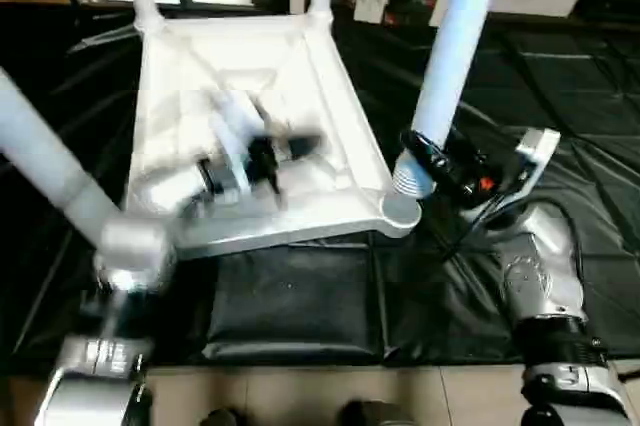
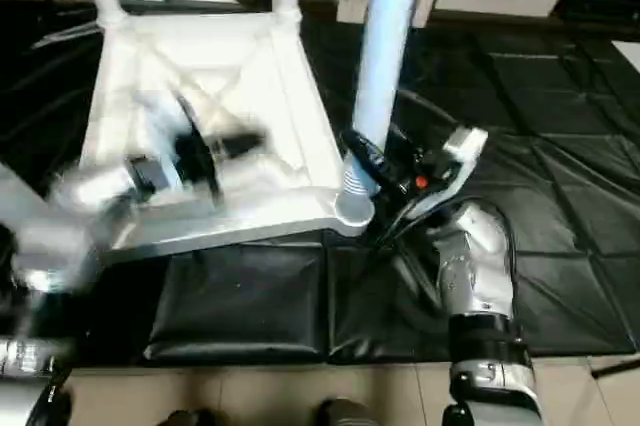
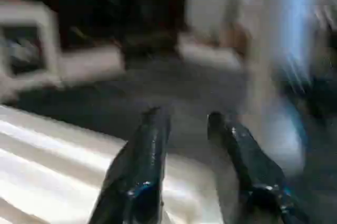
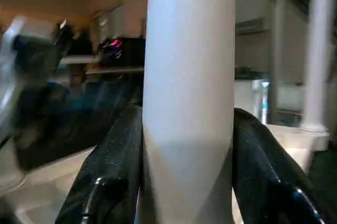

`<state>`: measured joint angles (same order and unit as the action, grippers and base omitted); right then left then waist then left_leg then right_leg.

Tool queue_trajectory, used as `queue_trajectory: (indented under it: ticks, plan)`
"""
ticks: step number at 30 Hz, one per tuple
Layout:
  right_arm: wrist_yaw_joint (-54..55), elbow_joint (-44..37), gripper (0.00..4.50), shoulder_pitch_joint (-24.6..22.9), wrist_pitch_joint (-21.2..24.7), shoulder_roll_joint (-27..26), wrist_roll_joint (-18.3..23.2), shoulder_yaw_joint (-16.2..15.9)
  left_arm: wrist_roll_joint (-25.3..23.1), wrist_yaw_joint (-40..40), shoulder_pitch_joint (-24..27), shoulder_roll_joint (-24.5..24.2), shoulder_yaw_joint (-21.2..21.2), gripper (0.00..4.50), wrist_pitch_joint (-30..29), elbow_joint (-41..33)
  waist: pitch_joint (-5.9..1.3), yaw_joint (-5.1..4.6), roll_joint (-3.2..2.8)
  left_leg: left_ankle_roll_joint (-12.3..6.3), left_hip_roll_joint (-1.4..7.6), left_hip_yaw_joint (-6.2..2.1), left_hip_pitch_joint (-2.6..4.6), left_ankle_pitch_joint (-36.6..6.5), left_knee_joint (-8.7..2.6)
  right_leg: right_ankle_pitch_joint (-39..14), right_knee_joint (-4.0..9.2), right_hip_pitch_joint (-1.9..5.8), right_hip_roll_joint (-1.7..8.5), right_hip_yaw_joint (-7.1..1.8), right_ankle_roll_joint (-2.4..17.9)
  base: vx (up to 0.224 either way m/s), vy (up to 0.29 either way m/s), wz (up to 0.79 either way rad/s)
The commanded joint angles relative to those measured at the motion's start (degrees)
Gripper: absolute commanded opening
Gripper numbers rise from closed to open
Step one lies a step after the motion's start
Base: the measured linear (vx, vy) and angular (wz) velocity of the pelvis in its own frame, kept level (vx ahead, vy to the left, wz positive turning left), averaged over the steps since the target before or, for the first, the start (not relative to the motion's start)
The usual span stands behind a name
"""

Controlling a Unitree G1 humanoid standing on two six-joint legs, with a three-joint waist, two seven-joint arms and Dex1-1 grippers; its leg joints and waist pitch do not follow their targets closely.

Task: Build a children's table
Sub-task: Insert table leg to table base

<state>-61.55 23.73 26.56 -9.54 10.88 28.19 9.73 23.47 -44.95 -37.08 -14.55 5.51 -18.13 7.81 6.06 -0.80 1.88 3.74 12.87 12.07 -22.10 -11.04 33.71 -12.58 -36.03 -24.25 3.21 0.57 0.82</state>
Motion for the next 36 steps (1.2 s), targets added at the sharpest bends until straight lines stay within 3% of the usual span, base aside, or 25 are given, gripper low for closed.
queue_trajectory:
  ticks: [1,3,4,5,7,10,13,14,17,19,20,24,26,27,28,30,31,32,36]
  plan:
    - [-0.42,-2.98,1.86,-0.91,-0.44,0.70,-2.62,-2.20,10.70,5.71,-5.93,2.86,5.07,1.81,-4.60,-0.97,-5.85,0.61,-0.93,-6.94,0.34,-0.03,1.66,1.21,-2.18,21.21,1.95,4.33,2.63,-1.70,19.65,0.000,0.000,0.00]
    - [0.40,-4.13,1.86,-0.79,0.02,0.26,-3.02,-2.94,19.99,7.77,-10.10,5.23,7.86,1.96,-7.34,-1.53,-5.85,1.25,-1.00,-6.14,0.39,-0.09,1.69,-0.05,-2.15,18.92,2.03,4.25,2.67,-1.62,20.02,0.000,0.000,0.00]
    - [0.41,-4.14,1.86,-0.78,0.02,0.25,-3.02,-2.94,20.13,7.79,-10.16,5.26,7.89,2.05,-7.38,-1.54,-5.88,1.54,-0.96,-5.73,0.33,-0.11,1.67,-0.85,-2.07,17.33,2.06,4.27,2.68,-1.60,20.18,0.000,0.000,0.00]
    - [1.82,-5.50,1.86,-0.41,1.05,-0.28,-2.62,-3.32,26.01,8.58,-12.68,7.05,9.73,2.14,-10.08,-2.19,-5.95,1.74,-1.20,-5.62,0.22,-0.20,1.57,-0.88,-1.99,16.80,1.97,4.43,2.63,-1.57,19.93,0.000,0.000,0.00]
    - [2.74,-6.05,1.86,0.03,1.48,-0.60,-2.73,-3.85,29.82,8.51,-13.90,8.39,10.88,2.30,-12.38,-2.73,-6.15,1.85,-1.31,-5.84,0.03,-0.28,1.39,0.33,-1.73,18.18,1.80,4.56,2.52,-1.56,19.64,0.000,0.000,0.00]
    - [2.74,-6.05,1.86,0.03,1.48,-0.60,-2.73,-3.85,29.82,8.51,-13.90,8.39,10.88,2.67,-12.38,-2.73,-6.12,1.98,-1.25,-5.99,-0.04,-0.37,1.21,-1.39,-1.57,14.74,2.10,4.60,2.63,-1.52,18.54,0.000,0.000,0.00]
    - [3.51,-6.49,1.86,0.50,1.41,-1.25,-3.50,-4.99,32.21,8.45,-14.15,9.07,11.14,2.91,-16.77,-4.33,-6.15,2.35,-2.00,-4.63,-0.01,-0.67,1.30,-2.57,-1.56,11.70,2.15,4.51,2.71,-1.40,18.18,0.000,0.000,0.00]
    - [3.71,-6.60,1.86,0.71,1.43,-1.47,-3.90,-5.48,32.69,8.77,-13.88,8.65,10.45,3.00,-17.91,-4.90,-6.25,2.42,-1.94,-4.24,0.04,-0.74,1.35,-2.66,-1.56,11.41,2.07,4.51,2.64,-1.31,18.11,0.000,0.000,0.00]
    - [3.83,-6.67,1.86,0.83,1.51,-1.57,-4.15,-5.76,32.99,9.02,-13.66,8.28,9.91,3.29,-18.44,-5.22,-6.38,2.74,-1.91,-4.32,-0.03,-0.77,1.31,-2.23,-1.45,12.14,2.00,4.56,2.55,-1.31,18.10,0.000,0.000,0.00]
    - [3.80,-6.72,1.86,0.90,3.42,-0.77,-5.49,-7.41,31.53,8.51,-12.95,7.19,8.01,3.46,-18.32,-5.62,-6.54,3.14,-2.54,-4.42,-0.17,-0.94,1.24,-0.98,-1.34,14.33,1.70,4.65,2.47,-1.19,18.03,0.000,0.000,0.00]
    - [3.46,-6.66,1.86,0.74,4.04,0.05,-6.78,-8.55,30.71,7.95,-12.55,6.78,7.14,3.46,-18.23,-6.00,-6.64,3.15,-2.13,-4.72,-0.27,-0.96,1.19,-0.13,-1.28,15.59,1.67,4.80,2.32,-1.15,17.79,0.000,0.000,0.00]
    - [3.43,-6.59,1.86,0.32,5.04,1.49,-9.19,-10.30,28.96,7.38,-11.99,6.23,5.94,3.82,-17.86,-6.74,-6.90,3.44,-2.25,-4.87,-0.28,-1.05,1.03,1.03,-1.04,16.54,1.43,4.95,2.49,-1.05,17.36,0.000,0.000,0.00]
    - [3.74,-6.58,1.86,0.19,5.29,1.85,-9.88,-10.67,27.97,7.80,-11.88,6.08,5.71,3.83,-17.53,-6.81,-6.88,3.45,-2.17,-4.83,-0.31,-0.99,1.02,0.71,-1.02,16.13,1.50,4.91,2.54,-1.10,17.29,0.000,0.000,0.00]
    - [4.00,-6.61,1.86,0.19,5.28,2.24,-10.51,-11.08,26.54,8.13,-11.74,5.62,5.28,3.51,-17.40,-6.68,-6.93,3.48,-2.12,-4.74,-0.24,-1.00,1.06,0.28,-1.01,15.39,1.54,4.88,2.61,-1.11,17.26,0.000,0.000,0.00]
    - [4.64,-6.47,1.86,0.38,5.09,2.29,-10.77,-11.03,25.30,8.84,-11.60,5.29,5.09,3.48,-17.19,-6.29,-6.93,3.41,-1.53,-4.86,-0.22,-0.98,1.02,0.43,-1.05,15.27,1.55,4.97,2.54,-1.10,17.11,0.000,0.000,0.00]
    - [5.80,-6.13,1.86,1.00,4.59,2.06,-10.90,-10.66,25.50,9.28,-11.19,4.71,5.60,3.52,-17.49,-6.23,-6.96,3.56,-1.83,-4.98,-0.26,-0.98,1.02,0.98,-0.90,15.23,1.39,4.90,2.63,-1.16,16.93,0.000,0.000,0.00]
    - [6.16,-6.13,1.86,1.16,4.61,2.06,-10.87,-10.65,26.03,9.38,-11.01,4.43,5.67,3.30,-17.50,-6.37,-7.02,3.63,-1.88,-5.05,-0.34,-0.99,0.97,1.35,-0.87,15.46,1.32,4.94,2.61,-1.16,16.96,0.000,0.000,0.00]
    - [6.68,-5.96,1.86,1.46,4.41,2.05,-11.08,-10.63,26.31,9.68,-10.90,4.18,5.77,3.14,-17.48,-6.50,-7.12,3.59,-1.67,-5.21,-0.38,-0.96,0.94,2.09,-0.81,16.45,1.22,4.96,2.53,-1.16,17.04,0.000,0.000,0.00]
    - [7.54,-5.66,1.86,1.95,4.36,2.07,-11.33,-10.63,26.49,10.05,-10.61,4.04,6.20,3.08,-17.27,-6.64,-7.37,3.77,-1.82,-6.04,-0.47,-0.94,0.92,3.87,-0.53,19.60,0.86,4.92,2.41,-1.11,17.38,0.000,0.000,0.00]
